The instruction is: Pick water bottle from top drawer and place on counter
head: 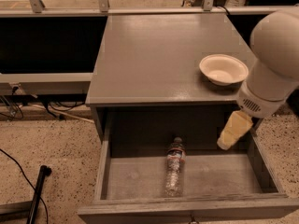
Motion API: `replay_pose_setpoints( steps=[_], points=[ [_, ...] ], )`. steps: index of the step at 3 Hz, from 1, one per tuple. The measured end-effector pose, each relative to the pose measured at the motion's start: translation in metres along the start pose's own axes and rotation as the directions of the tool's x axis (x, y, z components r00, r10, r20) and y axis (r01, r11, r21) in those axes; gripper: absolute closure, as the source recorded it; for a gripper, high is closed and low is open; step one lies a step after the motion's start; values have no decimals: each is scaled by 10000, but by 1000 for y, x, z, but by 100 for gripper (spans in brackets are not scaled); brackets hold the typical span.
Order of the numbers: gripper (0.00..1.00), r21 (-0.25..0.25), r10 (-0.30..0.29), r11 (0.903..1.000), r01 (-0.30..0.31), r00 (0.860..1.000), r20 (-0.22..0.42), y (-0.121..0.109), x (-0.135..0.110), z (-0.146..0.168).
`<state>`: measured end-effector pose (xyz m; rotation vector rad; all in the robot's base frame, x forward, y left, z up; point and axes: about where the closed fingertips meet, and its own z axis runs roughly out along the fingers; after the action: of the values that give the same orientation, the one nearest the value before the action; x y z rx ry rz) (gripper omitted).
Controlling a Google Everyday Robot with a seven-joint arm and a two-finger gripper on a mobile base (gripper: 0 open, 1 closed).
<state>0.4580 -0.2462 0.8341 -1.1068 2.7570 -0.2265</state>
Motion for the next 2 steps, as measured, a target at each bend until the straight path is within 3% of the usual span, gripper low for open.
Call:
replay_pose_setpoints(
  steps=[1, 2],
  points=[
    [0, 79, 1220, 9925, -1218, 9919, -357, 5, -7, 39],
    [0, 106, 2045, 9789, -2042, 9782, -363, 6, -6, 39]
  ],
)
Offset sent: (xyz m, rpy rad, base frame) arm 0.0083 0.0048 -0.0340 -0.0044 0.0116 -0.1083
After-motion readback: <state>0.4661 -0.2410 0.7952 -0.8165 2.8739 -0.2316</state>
